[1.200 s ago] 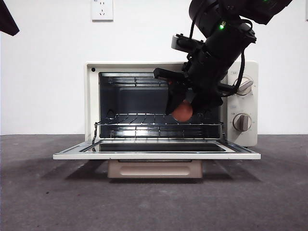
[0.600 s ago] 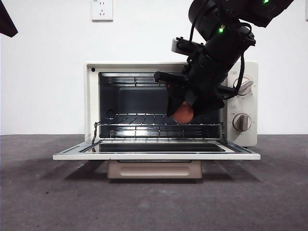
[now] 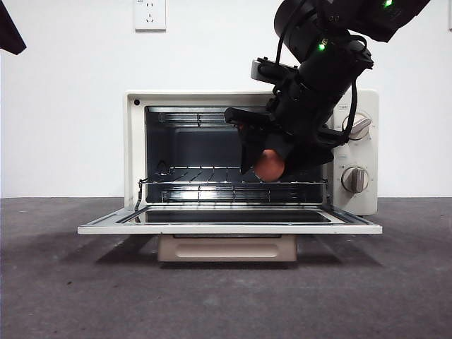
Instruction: Eggoven
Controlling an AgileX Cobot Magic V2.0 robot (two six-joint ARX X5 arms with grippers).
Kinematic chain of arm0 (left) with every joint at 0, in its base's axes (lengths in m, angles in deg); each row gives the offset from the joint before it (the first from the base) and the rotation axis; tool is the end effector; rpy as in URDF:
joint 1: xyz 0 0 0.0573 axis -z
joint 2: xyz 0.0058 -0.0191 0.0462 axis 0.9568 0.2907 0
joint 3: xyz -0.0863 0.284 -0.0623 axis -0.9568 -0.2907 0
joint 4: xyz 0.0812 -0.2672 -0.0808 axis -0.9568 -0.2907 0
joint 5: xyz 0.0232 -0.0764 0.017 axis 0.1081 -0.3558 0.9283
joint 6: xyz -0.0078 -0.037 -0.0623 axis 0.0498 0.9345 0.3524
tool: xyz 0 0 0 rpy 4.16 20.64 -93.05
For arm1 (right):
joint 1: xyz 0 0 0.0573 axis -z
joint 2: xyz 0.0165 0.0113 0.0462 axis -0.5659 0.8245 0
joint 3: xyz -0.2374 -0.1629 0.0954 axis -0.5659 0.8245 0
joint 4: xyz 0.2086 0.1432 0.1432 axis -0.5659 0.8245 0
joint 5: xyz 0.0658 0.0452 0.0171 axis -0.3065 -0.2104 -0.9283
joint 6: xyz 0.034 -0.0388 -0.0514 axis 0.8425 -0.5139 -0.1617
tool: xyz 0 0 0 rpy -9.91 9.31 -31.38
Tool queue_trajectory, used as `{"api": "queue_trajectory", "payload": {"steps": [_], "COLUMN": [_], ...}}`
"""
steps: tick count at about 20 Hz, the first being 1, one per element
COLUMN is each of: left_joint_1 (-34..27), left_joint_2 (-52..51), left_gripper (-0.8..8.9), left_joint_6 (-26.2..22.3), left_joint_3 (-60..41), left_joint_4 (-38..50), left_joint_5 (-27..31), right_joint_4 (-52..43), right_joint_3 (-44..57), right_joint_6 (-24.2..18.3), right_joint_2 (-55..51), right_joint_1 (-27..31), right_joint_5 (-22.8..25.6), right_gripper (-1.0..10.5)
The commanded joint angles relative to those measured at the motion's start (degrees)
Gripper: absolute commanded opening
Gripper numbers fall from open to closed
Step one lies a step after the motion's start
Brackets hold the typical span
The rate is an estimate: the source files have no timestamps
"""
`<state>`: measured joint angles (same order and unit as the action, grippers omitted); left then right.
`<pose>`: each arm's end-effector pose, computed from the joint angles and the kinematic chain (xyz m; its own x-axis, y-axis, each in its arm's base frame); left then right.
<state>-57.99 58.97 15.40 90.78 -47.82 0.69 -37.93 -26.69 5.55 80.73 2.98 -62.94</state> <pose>0.1786 -0.0664 0.3294 0.6451 -0.4931 -0.5837 0.4408 0.8641 -0.2428 0.3679 0.2239 0.2058 0.6840 0.3929 -0.6147 -0.3490 0.9161 0.1972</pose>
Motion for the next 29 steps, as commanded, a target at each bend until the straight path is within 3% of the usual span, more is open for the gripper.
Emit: {"api": "queue_trajectory", "payload": {"steps": [1,13,19,26,29], "left_joint_1": [0.02,0.02,-0.44,-6.54,-9.22], "left_joint_2": [0.2,0.2,1.97,13.99,21.59], "left_gripper": [0.06,0.06,0.06,0.06,0.06], "left_joint_6": [-0.48,-0.46,0.9,3.74,4.87], "left_joint_3": [0.26,0.26,-0.52,-5.84,-6.4], "left_joint_4": [0.68,1.6,8.15,20.48,25.35], "left_joint_5": [-0.13,-0.13,-0.2,-8.83,-16.35], "right_joint_4": [0.22,5.53,16.09,30.1,33.79], "right_joint_3": [-1.01,-1.11,-1.11,-1.11,-1.11], "right_joint_6": [0.61,0.63,0.52,0.57,0.55], "right_joint_2": [0.42,-6.99,-19.96,-41.2,-48.22], "right_joint_1": [-0.63,-2.1,-8.55,-13.07,-13.07], "right_joint_5": [0.24,0.04,0.07,0.33,2.32], "right_gripper": [3.4,3.4,3.4,3.4,3.4]}}
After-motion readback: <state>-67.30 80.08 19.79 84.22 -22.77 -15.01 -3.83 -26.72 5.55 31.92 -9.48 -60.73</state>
